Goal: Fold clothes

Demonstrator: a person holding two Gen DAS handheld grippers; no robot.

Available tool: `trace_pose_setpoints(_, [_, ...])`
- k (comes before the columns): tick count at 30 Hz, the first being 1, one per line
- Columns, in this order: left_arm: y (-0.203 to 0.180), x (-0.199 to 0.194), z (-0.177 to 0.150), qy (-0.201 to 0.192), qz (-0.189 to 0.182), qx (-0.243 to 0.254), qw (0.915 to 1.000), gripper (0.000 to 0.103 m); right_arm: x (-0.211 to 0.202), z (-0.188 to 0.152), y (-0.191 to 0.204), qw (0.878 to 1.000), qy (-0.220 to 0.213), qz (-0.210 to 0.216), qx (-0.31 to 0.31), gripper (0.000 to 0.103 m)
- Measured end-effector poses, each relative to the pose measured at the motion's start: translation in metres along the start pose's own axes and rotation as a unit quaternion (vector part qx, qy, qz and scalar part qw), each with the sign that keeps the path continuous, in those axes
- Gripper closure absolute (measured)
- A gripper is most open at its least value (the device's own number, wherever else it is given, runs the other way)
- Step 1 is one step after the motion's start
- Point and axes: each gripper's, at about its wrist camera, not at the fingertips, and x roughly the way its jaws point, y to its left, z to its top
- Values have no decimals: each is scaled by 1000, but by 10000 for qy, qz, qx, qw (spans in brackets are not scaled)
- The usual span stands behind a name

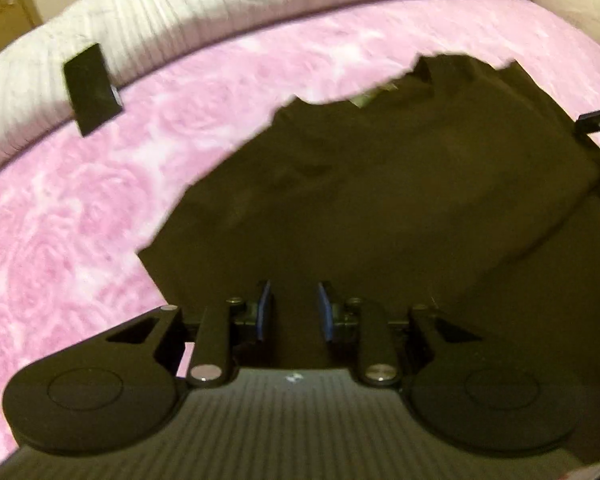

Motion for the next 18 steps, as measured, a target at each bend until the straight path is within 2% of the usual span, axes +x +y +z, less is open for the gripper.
trace_pose_setpoints(2, [4, 11, 4, 100, 27, -28, 9999, 80, 8, 19, 11, 9997, -152, 145, -141, 79])
trace_pose_setpoints(5, [10, 27, 5, 172, -18, -153, 9997, 80, 38, 38, 3, 9989, 50, 440, 152, 79])
trace_pose_setpoints(8, [12, 22, 7, 125, -20, -193, 9997, 80, 70, 55, -6, 9957, 287, 739, 488, 80])
trace_pose_setpoints(10, [9, 6, 2, 12, 50, -222, 9997, 79, 60, 58, -4, 9961, 94, 708, 520, 77])
trace_pose_setpoints(12, [1, -12, -10, -45, -14, -205, 9998, 76, 36, 50, 10, 9969, -117, 696, 356, 76])
trace_pose_setpoints(13, [-4, -16, -19, 29, -42, -118, 9999, 72, 28, 42, 13, 9970, -92, 670, 371, 76])
trace_pose_setpoints(15, [-13, -18, -36, 214, -73, 55, 9997, 73, 17, 24, 14, 9971, 39, 604, 461, 77])
trace_pose_setpoints(18, [-12, -18, -49, 274, -154, -16, 9995, 73, 0, -2, 17, 9967, 236, 503, 598, 77])
